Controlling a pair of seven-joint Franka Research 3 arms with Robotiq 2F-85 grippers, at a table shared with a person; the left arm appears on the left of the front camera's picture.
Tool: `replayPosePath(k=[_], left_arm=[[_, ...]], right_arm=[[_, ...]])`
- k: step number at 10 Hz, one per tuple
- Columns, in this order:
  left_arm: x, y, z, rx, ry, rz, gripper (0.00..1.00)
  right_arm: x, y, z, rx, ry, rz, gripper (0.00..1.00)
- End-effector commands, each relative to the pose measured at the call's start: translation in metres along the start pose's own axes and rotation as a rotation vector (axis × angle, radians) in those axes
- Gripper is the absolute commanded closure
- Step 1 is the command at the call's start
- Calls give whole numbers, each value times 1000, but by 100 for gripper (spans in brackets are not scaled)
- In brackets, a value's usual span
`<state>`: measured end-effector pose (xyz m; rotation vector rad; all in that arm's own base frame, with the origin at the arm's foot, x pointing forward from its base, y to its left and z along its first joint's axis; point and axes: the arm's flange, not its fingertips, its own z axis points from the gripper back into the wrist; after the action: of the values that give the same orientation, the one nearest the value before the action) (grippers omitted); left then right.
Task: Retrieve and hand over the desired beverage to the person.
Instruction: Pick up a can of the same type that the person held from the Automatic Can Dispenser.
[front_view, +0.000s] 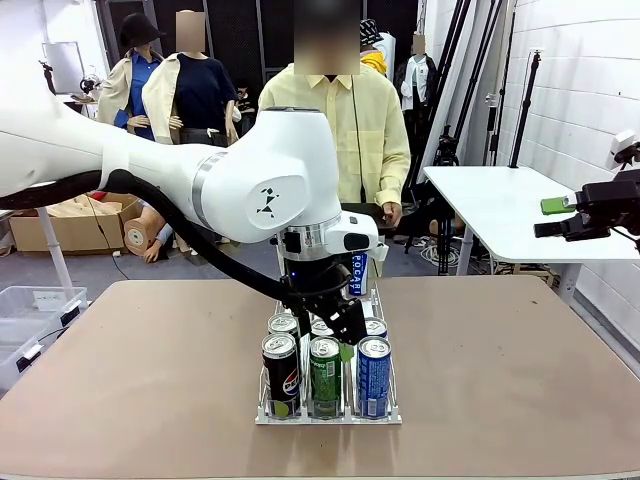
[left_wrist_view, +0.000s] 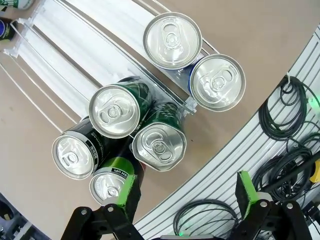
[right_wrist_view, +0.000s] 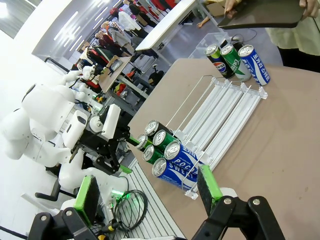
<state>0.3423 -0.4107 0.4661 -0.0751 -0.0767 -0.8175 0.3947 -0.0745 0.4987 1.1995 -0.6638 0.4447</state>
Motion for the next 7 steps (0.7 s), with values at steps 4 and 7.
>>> replayPosePath(k=[4,7], left_arm=[[-2,-1,4,6,-8,-2,0],[-2,-1,4,6,-8,-2,0]], right_arm=[[1,1,0,10,-9,-4,0],[1,1,0,10,-9,-4,0]])
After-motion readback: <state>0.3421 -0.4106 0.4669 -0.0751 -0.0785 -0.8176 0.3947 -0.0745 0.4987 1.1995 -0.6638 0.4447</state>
